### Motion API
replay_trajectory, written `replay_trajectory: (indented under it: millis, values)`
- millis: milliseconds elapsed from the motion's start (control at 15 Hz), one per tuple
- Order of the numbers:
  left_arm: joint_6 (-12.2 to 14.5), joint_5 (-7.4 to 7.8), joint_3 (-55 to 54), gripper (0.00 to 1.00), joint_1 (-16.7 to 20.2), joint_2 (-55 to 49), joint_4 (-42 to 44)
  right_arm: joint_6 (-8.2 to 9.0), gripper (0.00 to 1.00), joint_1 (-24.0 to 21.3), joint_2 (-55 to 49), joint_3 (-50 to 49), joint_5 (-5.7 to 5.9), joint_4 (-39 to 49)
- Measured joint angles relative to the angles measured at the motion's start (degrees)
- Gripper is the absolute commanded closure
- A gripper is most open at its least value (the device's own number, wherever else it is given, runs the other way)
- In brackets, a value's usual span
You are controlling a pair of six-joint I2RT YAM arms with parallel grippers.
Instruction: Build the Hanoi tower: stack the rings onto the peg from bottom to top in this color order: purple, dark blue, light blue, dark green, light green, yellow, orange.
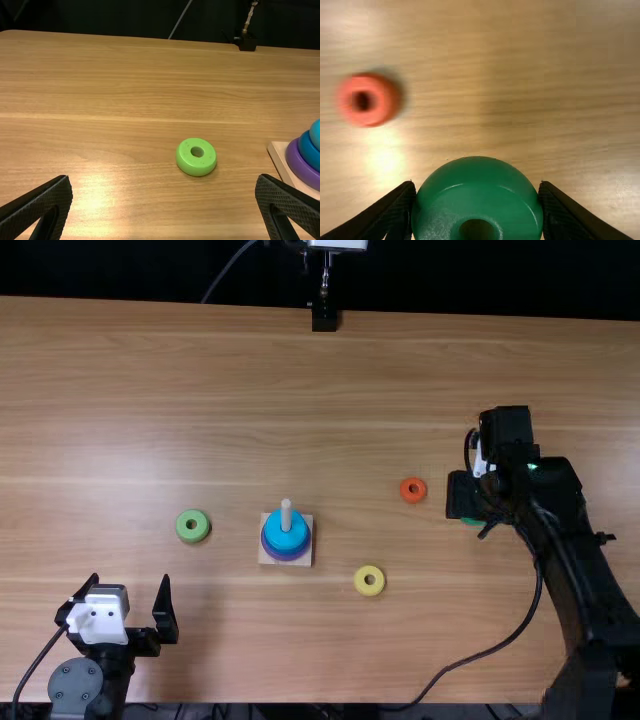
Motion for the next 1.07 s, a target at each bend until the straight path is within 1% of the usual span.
replay_trajectory:
  millis: [133, 267, 533, 733, 1067]
  values:
    - [0.0, 0.0, 0.0, 0.0, 0.0, 0.0, -0.02, -0.04, 1.0, 4.35, -2.99, 2.47, 0.0, -5.29]
    - [-0.02, 0.0, 0.0, 0.0, 0.0, 0.0, -0.02, -0.02, 1.0, 9.81, -4.9, 5.4, -0.04, -8.61]
    - [0.0, 0.0, 0.0, 0.0, 0.0, 0.0, -0.02, -0.13, 1.0, 18.49, -4.92, 12.68, -0.04, -11.98]
    - [0.0, 0.0, 0.0, 0.0, 0.0, 0.0, -0.02, -0.15, 1.0, 23.58, -4.35, 18.75, -0.04, -12.46]
    - [0.02, 0.0, 0.0, 0.0, 0.0, 0.0, -0.02, -0.15, 1.0, 29.2, 4.04, 26.86, -0.04, -12.35]
